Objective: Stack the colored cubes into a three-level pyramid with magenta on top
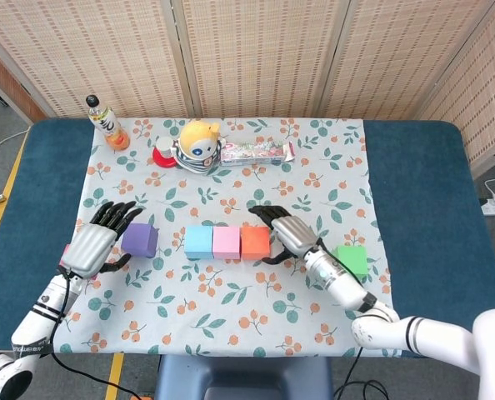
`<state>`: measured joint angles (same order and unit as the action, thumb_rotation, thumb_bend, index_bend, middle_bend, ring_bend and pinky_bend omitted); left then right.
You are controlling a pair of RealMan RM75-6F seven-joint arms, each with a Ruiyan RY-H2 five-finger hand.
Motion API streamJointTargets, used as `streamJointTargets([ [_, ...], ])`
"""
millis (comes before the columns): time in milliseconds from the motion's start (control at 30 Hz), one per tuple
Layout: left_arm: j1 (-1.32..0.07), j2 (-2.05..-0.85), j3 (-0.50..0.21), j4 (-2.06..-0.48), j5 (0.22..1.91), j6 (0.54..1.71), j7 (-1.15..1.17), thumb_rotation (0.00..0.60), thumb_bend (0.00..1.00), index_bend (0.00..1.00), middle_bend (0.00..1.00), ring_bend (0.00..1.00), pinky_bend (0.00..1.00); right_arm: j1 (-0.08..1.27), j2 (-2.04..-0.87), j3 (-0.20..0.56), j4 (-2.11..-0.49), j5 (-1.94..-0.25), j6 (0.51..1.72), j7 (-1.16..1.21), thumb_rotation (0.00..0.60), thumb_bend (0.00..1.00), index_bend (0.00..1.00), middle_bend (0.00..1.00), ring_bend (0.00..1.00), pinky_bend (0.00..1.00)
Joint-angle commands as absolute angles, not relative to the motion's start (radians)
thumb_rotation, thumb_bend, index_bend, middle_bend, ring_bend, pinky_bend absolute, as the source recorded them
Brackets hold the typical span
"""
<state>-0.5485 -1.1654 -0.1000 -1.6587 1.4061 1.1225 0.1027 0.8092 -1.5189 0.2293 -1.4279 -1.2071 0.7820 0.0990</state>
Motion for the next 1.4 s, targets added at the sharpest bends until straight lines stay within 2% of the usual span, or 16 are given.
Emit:
streamJointTargets([
  [33,-0.546,-1.163,-0.100,-1.659,1.404,1.124,0.100,0.600,0.32,0.01,0.01,0.00,0.01,0.789,-1.470,0.238,-1.445,-1.177,0.802,0.073,0.600,0.08,0.00,0.03,0.00,0.00],
  [167,-0.541,-1.162,-0.100,-1.656,1.400,1.124,0.093,0.600,0.32,0.01,0.01,0.00,0.01,0.798,-1.478,0.242,-1.388,-1.126,0.775,0.061,0.600,0.08,0.00,0.03,0.00,0.00],
  [400,-0.543,-1.168,-0.102,-1.641,1.392,1.113,0.078,0.600,0.32,0.01,0.01,0.00,0.01,0.841,-1.572,0.241,-1.221,-1.063,0.689,0.070,0.600,0.07,0.00,0.00,0.00,0.00],
  [700,-0.545,-1.177,-0.103,-1.622,1.388,1.102,0.064,0.600,0.32,0.01,0.01,0.00,0.01,0.884,-1.704,0.255,-1.053,-1.087,0.650,0.131,0.600,0.05,0.00,0.00,0.00,0.00],
  [1000,-0.544,-1.179,-0.103,-1.609,1.391,1.100,0.050,0.600,0.32,0.01,0.01,0.00,0.01,0.904,-1.760,0.269,-0.988,-1.120,0.635,0.190,0.600,0.05,0.00,0.00,0.00,0.00],
  [1400,-0.542,-1.182,-0.100,-1.600,1.398,1.100,0.038,0.600,0.32,0.01,0.01,0.00,0.01,0.912,-1.771,0.275,-0.983,-1.127,0.624,0.195,0.600,0.05,0.00,0.00,0.00,0.00],
])
